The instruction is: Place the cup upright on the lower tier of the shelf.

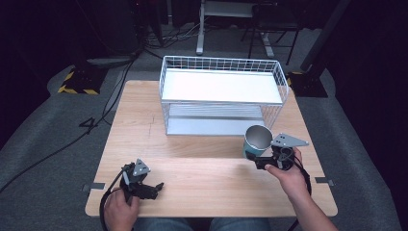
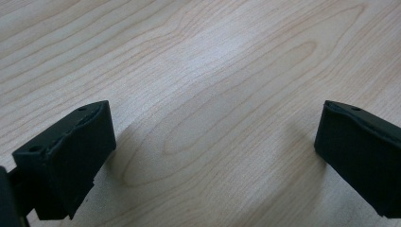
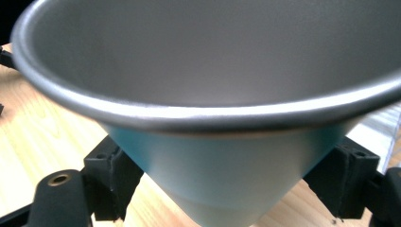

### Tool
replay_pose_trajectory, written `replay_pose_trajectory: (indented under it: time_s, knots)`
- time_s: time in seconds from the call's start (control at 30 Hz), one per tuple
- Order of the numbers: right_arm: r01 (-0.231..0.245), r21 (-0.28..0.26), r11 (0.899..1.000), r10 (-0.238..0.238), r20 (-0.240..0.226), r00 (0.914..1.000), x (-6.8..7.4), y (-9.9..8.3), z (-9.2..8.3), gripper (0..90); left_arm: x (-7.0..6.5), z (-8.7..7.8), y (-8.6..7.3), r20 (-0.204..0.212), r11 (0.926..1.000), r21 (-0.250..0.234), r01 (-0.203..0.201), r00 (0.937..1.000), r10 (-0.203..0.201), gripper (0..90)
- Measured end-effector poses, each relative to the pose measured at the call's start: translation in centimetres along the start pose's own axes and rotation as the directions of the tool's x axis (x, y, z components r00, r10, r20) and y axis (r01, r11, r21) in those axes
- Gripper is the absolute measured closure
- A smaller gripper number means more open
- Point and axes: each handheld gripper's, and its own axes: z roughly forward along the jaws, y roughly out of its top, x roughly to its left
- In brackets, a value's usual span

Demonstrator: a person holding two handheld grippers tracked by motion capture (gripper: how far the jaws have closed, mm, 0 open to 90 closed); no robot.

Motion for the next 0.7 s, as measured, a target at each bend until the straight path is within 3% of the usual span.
replay_pose_trajectory:
  time_s: [0.7]
  knots:
    - [0.028,-0.004,1.000,-0.028,0.011,0.9995,0.1,2.4,5.4,20.7,0.0,0.0,0.0,0.000,1.0000,0.000,0.000,1.0000,0.000,0.0]
